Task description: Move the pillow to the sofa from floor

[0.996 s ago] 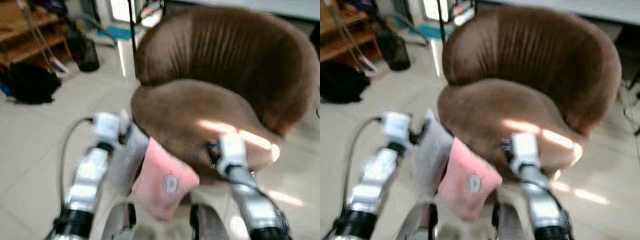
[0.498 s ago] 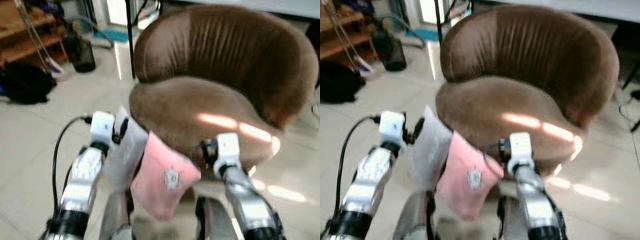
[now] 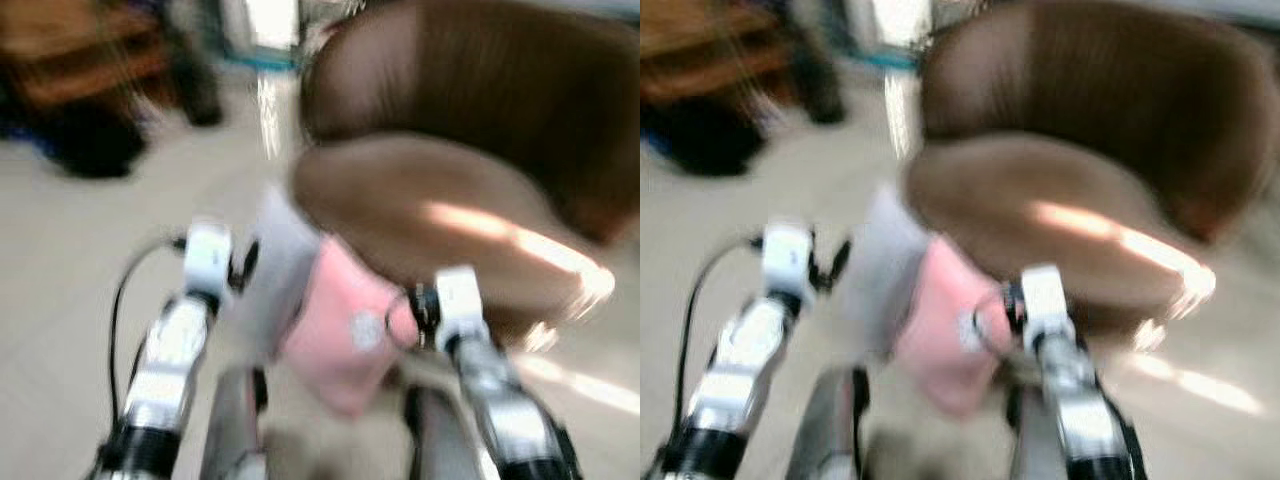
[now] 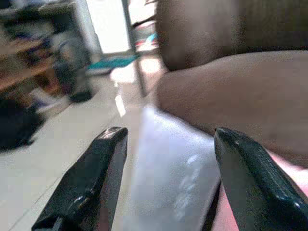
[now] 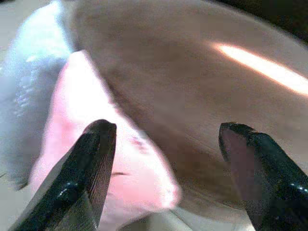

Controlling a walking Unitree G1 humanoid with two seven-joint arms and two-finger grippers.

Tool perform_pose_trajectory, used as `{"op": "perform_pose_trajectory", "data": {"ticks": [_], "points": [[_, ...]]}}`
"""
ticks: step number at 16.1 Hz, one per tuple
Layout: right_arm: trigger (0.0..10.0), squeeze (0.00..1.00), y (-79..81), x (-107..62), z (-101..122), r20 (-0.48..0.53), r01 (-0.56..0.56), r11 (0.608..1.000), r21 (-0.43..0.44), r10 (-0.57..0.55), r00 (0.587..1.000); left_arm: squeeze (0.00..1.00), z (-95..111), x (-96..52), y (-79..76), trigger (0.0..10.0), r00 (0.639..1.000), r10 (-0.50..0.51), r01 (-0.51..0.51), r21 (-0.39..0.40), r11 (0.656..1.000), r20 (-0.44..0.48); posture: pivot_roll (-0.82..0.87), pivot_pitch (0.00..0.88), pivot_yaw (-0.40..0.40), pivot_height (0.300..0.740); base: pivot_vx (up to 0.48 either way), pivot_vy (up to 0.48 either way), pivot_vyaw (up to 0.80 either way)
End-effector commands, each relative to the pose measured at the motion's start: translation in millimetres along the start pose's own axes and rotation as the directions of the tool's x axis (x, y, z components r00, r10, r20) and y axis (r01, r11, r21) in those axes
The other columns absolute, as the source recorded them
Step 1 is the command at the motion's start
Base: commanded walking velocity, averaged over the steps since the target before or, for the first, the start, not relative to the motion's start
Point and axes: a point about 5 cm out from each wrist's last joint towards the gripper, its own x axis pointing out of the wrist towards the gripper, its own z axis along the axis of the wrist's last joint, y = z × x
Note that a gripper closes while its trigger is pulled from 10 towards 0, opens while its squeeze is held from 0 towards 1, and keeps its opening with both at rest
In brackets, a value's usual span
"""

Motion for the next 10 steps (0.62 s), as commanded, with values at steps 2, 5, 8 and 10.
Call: {"op": "perform_pose_trajectory", "data": {"ticks": [2, 5, 8, 10], "points": [[10.0, 0.00, 1.7, 4.0, 9.0, 0.021, 0.027, 0.998, 0.048, -0.028, 0.999, 0.00, 5.3, 1.5, 6.7, 10.0, 1.000, 0.014, -0.014, 0.007, 1.000, 0.015, -0.01, 0.000, 0.017, 0.502, 0.302, 0.000, 0.00], [10.0, 0.00, 1.3, 4.9, 9.7, 0.024, 0.023, 0.999, 0.033, -0.024, 0.999, 0.00, 5.4, 2.1, 6.9, 10.0, 1.000, 0.013, -0.013, 0.010, 1.000, 0.013, -0.01, 0.000, 0.020, 0.502, 0.303, 0.000, 0.00], [10.0, 0.00, 1.3, 5.7, 9.3, 0.019, 0.034, 0.999, 0.033, -0.034, 0.999, 0.00, 3.8, 3.0, 6.7, 10.0, 1.000, 0.013, -0.013, 0.013, 1.000, -0.003, -0.01, 0.000, 0.019, 0.502, 0.100, 0.000, 0.00], [10.0, 0.00, 0.0, 6.2, 8.6, 0.015, 0.032, 0.999, 0.035, -0.032, 0.999, 0.00, 2.1, 3.1, 3.6, 10.0, 1.000, -0.006, 0.006, 0.018, 1.000, -0.017, -0.01, 0.000, 0.019, 0.502, 0.000, 0.000, 0.00]]}}
